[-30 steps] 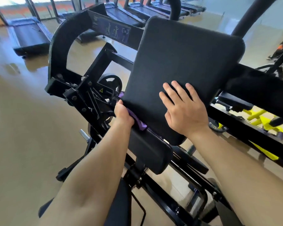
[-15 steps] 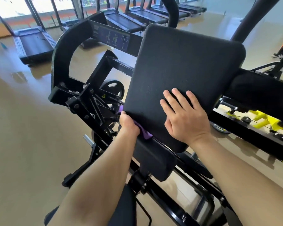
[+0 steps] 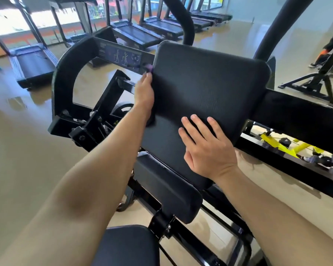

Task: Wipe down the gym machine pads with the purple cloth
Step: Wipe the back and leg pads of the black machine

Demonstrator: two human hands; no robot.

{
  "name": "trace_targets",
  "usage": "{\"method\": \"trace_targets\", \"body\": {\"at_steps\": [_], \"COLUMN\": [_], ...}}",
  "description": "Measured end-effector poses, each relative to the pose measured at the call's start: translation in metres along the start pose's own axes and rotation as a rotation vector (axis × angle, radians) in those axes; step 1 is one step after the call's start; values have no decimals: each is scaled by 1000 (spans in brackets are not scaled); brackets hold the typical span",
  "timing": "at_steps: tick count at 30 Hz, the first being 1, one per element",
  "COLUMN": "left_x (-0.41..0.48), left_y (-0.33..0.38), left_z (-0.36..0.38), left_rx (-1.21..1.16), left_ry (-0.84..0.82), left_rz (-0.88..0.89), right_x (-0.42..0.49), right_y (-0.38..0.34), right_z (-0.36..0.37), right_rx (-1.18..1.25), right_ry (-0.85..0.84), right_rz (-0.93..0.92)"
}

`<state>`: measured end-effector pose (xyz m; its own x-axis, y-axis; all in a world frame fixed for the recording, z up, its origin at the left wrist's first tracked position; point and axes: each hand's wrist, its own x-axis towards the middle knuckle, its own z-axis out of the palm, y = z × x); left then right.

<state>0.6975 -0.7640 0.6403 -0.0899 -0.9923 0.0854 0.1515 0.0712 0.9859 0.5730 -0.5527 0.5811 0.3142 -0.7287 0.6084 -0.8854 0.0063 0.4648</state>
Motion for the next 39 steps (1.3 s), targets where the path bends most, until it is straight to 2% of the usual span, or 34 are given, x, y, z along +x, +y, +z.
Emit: {"method": "trace_targets", "body": {"at_steps": [5, 8, 11, 17, 21, 24, 28, 35, 39], "left_x": [32, 48, 31, -13, -28, -12, 6, 0, -34], "left_y": [68, 78, 60, -19, -18, 16, 50, 61, 63], "left_z": [40, 50, 36, -7, 1, 28, 55, 72, 93], "left_rx": [132, 205, 258, 246, 206, 275, 424, 672, 778], "left_ry": [-78, -115, 0, 123, 162, 197, 153, 36, -54], "left_rz": [176, 191, 201, 45, 57, 187, 373, 518, 694], "right_x": [0, 0, 0, 0, 0, -1, -2, -3, -3], "right_y": [0, 0, 1, 0, 0, -1, -1, 3, 3], "right_z": [-1, -1, -1, 1, 0, 0, -1, 0, -1], "right_rx": [17, 14, 25, 10, 23, 55, 84, 104, 107], "right_ry": [-43, -58, -49, -10, -9, -34, -76, -96, -114], "right_rz": [3, -1, 1, -3, 6, 7, -2, -6, -16]}}
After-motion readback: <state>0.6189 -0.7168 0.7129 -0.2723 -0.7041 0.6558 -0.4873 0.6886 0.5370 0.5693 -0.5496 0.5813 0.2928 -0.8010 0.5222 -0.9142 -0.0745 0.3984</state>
